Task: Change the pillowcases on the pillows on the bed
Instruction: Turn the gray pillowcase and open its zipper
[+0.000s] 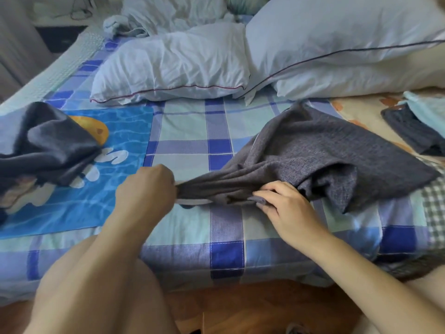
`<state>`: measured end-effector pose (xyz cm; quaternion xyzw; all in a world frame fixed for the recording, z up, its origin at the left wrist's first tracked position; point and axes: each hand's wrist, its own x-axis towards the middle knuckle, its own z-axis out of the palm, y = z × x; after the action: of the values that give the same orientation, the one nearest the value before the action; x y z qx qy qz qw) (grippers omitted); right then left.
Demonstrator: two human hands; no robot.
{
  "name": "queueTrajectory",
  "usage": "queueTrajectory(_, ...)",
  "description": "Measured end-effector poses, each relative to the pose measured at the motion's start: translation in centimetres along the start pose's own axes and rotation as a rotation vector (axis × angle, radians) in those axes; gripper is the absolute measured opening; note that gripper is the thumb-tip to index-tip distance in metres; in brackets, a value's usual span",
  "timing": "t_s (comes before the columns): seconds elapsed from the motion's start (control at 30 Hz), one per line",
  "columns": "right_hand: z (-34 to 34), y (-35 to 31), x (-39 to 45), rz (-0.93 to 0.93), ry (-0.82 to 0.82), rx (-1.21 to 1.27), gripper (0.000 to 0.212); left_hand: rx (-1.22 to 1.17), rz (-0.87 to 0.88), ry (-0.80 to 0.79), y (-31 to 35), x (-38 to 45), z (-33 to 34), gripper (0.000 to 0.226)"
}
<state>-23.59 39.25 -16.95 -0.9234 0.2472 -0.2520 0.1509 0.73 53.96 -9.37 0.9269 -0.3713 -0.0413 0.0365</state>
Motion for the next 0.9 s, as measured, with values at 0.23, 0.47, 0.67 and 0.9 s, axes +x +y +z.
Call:
queueTrajectory(0.23,-6.9,-3.1,2.1,0.052,0.315,0.27,0.018,-1.531,-0.24,0.136,-0.5,2.4,-1.8,0.017)
queueTrajectory(0.47,-13.3,4.6,11.4,0.673,0.716,0.46,0.022,-2.214,-0.325,-0.633,-0.9,3.0,-2.7,0.044)
queueTrajectory(0.67,-9.5,2.7,10.3,0.751,0.524,0.735,0.028,-2.142,-0.313,-0.312,0.2,3.1,-1.6,0.029)
queueTrajectory(0.9,-7.7,1.4,4.6,0.816,0.516,0.489,0.02,-2.102,0.093,-0.297,-0.8,0.9,-3.2,0.017)
